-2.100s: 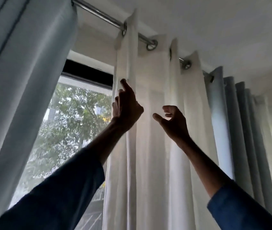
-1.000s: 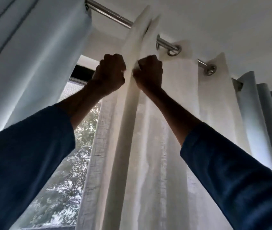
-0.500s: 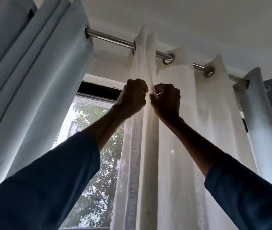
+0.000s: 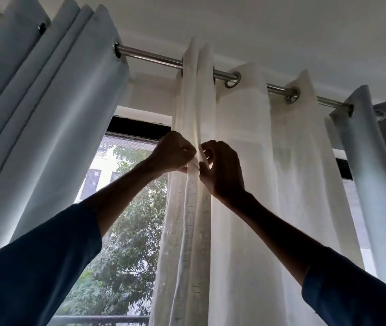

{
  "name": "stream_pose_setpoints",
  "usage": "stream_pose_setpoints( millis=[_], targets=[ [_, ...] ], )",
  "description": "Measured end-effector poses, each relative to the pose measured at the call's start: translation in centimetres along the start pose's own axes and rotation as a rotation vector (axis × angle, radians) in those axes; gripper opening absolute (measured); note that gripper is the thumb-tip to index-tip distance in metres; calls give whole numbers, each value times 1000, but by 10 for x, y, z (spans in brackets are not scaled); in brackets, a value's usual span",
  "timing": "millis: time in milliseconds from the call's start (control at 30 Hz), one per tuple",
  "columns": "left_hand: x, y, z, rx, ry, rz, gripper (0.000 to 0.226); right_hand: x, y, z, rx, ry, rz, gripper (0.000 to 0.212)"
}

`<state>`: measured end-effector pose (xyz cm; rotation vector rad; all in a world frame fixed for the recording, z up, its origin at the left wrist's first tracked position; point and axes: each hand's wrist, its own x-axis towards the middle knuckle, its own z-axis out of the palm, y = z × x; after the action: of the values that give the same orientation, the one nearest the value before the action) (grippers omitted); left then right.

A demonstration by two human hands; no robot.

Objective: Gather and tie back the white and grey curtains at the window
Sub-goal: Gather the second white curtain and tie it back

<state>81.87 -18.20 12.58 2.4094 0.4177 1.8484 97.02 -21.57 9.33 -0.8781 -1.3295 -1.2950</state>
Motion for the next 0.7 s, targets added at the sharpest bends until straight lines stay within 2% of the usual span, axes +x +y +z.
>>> stream_pose_setpoints(
  millis=[100, 233, 300, 433, 500, 567, 633, 700],
  targets=[
    [-9, 5, 0, -250, -2, -144, 21, -7, -4, -4, 5, -35, -52, 18],
    [-5, 8, 3, -312, 69, -240, 49, -13, -8, -10, 22, -148, -97, 20],
    [-2, 10, 6, -229, 112, -242, 50, -16, -11, -11, 43, -194, -110, 21],
    [2, 11, 9, 67, 224, -161, 26, -15, -6, -20, 151, -247, -128, 16],
    [3, 8, 10, 129, 205, -120, 27, -13, 6, -26, 140, -149, -106, 10],
    [2, 5, 9, 202, 183, -76, 38, -7, 25, -32, 12, -2, 16, 6],
    [3, 0, 8, 231, 189, -50, 42, 1, 50, -40, -127, 79, 200, 25],
    [3, -2, 6, 236, 215, -39, 38, 11, 74, -48, -218, 86, 383, 57]
  ],
)
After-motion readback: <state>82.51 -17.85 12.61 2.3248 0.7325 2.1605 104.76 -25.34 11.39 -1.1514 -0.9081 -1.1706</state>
